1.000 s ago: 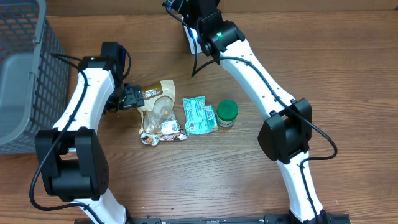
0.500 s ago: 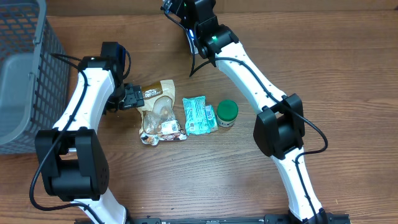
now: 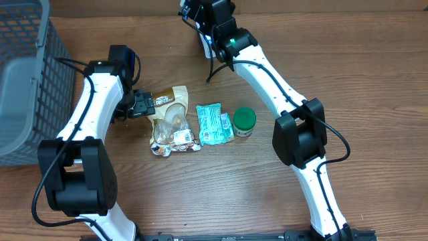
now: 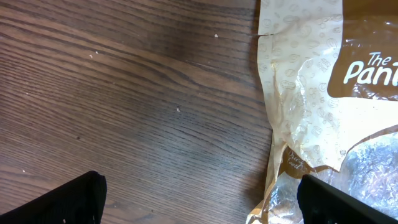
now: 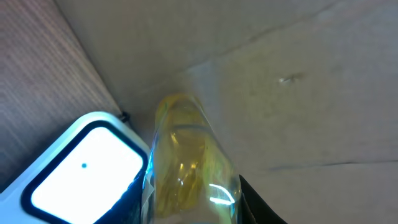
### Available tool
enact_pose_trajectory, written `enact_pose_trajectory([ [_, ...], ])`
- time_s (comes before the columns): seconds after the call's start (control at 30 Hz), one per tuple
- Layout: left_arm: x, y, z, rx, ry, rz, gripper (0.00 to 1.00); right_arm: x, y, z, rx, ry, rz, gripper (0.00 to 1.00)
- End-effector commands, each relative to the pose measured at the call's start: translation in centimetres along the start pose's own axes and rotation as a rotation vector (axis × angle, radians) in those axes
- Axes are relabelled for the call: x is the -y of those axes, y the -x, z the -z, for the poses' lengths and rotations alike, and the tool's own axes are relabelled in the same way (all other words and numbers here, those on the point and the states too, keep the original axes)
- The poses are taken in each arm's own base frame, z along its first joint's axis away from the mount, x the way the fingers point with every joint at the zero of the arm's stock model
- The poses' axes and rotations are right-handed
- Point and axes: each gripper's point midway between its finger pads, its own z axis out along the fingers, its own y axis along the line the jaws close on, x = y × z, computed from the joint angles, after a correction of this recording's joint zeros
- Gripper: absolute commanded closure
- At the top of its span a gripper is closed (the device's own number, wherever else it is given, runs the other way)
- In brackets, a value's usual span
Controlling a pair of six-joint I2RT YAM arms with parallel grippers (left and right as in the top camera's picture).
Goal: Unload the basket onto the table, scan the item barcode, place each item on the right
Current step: 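Hold the yellow bottle in front of the white scanner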
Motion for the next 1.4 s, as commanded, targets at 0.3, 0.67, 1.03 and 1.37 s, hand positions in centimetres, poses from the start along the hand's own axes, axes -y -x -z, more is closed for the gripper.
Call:
enact_pose_trajectory([
  [0.3,-0.1,0.5,0.1,0.011,0.007,-0.015,0.00,0.2,-0.2,0.3,-0.012,0.008,0.000,0.78],
  [0.67,-0.2,0.5,0.1,0.010,0.007,-0.015,0.00,-0.7,-1.0,0.4,-0.040,0.043,0.016,0.78],
  [1.03,-0.1,0.5,0.1,0.010,0.007,-0.015,0.00,-1.4,-1.4,0.5,-0.057,0.071,0.027,0.78],
  [1.37,-0.1,0.5,0.1,0.010,0.007,-0.015,0.00,0.7,-0.4,0.4,-0.027,-0.022,-0.004,0.84],
])
